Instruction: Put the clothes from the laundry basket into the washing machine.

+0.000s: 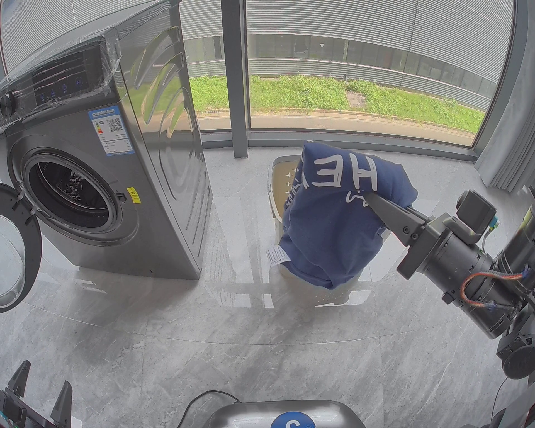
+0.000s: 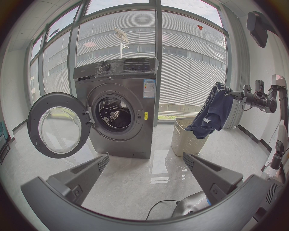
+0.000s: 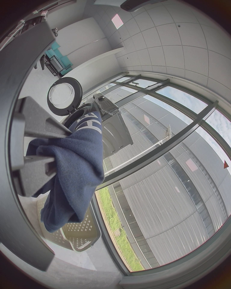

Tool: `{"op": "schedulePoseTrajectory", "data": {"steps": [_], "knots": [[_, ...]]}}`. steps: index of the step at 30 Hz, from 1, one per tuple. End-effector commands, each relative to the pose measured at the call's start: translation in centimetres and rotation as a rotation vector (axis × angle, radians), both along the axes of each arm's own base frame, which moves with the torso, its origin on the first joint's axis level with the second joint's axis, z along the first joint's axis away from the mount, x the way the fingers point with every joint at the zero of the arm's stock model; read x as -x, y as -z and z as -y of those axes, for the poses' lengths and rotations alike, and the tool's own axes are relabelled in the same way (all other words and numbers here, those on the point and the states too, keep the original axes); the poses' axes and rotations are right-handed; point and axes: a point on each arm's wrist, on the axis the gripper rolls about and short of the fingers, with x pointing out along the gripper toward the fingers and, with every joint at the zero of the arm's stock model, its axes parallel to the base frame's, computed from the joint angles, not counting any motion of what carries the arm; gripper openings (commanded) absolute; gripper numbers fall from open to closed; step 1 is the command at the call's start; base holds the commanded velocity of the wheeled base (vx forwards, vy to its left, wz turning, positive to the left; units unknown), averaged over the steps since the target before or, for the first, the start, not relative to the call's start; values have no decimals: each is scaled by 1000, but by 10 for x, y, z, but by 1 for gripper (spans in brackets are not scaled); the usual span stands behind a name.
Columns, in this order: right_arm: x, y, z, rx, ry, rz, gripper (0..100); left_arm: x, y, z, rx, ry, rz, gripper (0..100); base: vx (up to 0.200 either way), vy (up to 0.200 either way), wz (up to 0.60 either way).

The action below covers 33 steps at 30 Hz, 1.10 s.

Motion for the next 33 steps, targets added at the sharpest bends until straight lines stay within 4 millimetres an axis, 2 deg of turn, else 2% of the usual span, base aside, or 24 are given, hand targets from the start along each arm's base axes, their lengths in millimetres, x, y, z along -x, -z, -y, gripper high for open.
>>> {"op": "schedulePoseTrajectory", "data": {"steps": [1, 28, 33], "knots": [[-4, 5, -4, 8, 1, -8, 0, 0, 4, 0, 1, -1, -6, 100, 0, 200, 0], [-4, 5, -4, 3, 1, -3, 0, 0, 4, 0, 6, 0, -6, 100, 0, 200, 0], [-4, 5, -4, 3, 1, -3, 0, 0, 4, 0, 6, -1, -6, 100, 0, 0, 0]]}}
